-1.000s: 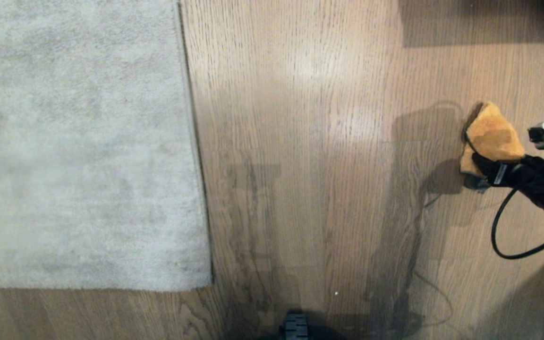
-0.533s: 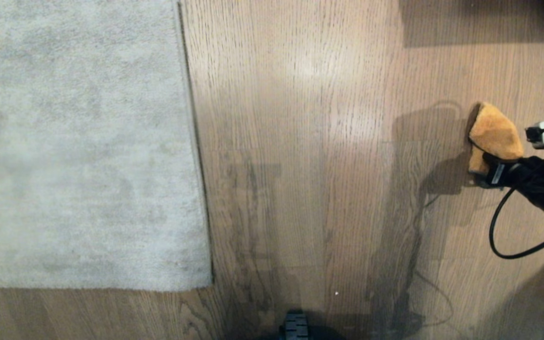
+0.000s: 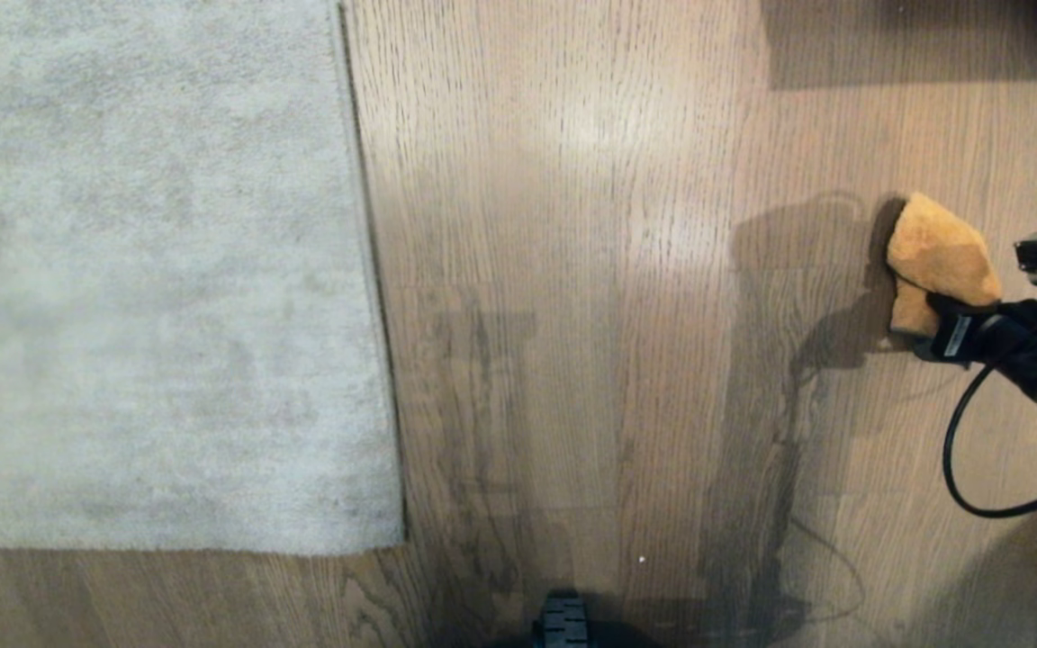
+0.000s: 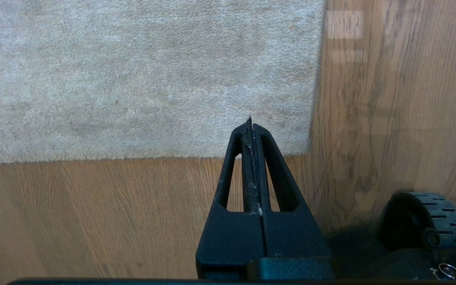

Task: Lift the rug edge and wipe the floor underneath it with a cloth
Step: Pick up the rag

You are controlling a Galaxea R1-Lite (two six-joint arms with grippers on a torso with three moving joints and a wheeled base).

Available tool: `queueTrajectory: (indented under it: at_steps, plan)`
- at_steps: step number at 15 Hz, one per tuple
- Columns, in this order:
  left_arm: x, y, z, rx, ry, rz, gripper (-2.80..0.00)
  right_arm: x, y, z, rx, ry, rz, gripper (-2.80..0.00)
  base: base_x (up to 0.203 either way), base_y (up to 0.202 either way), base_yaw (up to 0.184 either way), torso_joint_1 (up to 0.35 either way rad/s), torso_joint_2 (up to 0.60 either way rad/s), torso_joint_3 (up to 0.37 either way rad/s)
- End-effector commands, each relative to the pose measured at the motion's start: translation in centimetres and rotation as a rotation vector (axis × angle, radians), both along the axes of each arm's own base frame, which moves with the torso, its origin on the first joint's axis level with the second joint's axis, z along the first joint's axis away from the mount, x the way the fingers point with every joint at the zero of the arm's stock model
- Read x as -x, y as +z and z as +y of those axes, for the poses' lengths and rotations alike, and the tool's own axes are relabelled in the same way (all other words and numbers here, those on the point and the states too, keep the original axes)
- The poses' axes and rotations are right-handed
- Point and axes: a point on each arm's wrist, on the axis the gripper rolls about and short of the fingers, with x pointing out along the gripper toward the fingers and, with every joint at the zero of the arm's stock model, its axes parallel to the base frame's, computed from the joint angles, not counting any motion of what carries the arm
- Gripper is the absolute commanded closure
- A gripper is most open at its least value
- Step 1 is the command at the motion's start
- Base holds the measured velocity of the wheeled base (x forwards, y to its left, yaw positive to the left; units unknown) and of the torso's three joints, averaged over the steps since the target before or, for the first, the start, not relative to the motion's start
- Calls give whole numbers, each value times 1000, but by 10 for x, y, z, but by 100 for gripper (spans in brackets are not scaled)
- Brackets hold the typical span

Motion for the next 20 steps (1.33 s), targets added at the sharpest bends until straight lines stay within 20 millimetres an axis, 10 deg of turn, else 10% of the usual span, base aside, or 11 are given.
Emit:
queueTrajectory:
  at_steps: [1,20]
  plan:
    - [0,0,0,0,0,0,0,16,11,6,12,10,-43,0,0,0,0,0,0,0]
    - [0,0,0,0,0,0,0,115,18,28,18,20,-96,0,0,0,0,0,0,0]
